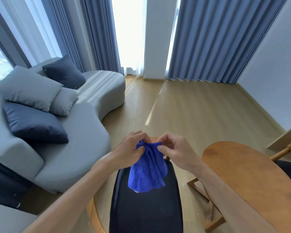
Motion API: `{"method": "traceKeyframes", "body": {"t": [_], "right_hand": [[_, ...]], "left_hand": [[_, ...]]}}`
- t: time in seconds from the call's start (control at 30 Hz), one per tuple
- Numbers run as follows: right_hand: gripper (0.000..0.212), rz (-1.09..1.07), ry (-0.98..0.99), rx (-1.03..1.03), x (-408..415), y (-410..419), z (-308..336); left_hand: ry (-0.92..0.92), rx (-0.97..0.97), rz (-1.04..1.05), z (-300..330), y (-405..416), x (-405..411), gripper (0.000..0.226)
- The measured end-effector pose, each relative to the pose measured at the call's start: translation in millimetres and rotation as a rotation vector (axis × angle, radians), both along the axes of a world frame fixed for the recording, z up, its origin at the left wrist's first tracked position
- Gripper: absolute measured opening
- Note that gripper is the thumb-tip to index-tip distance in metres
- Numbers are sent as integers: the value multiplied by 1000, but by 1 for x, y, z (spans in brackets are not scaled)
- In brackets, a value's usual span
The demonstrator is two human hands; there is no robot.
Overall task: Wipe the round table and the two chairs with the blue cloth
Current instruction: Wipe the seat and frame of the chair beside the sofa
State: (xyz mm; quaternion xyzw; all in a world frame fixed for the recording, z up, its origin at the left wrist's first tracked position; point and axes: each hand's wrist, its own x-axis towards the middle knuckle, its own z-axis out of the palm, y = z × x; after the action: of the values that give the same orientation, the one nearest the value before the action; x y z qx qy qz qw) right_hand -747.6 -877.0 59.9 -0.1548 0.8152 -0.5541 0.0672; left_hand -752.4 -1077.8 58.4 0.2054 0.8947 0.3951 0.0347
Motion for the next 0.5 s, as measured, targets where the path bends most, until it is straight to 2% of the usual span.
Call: {"method": "traceKeyframes", "body": {"t": [0.07,0.2,0.27,0.37,0.5], "right_hand": [[19,-40,59,-7,-4,-7,13],[18,-114,56,-93,-11,-16,35],[16,-159,44,-151,-14,-16,45],[13,-239,47,-235,-18,-15,60],[9,-267,62,-132,-18,-19,62]], "left_hand": [[-16,21,28,10,3,-2,34],[-58,93,95,27,6,-3,49],[6,121,171,31,9,1,44],[176,170,283,35,16,8,24],[235,122,256,39,34,14,35]]}}
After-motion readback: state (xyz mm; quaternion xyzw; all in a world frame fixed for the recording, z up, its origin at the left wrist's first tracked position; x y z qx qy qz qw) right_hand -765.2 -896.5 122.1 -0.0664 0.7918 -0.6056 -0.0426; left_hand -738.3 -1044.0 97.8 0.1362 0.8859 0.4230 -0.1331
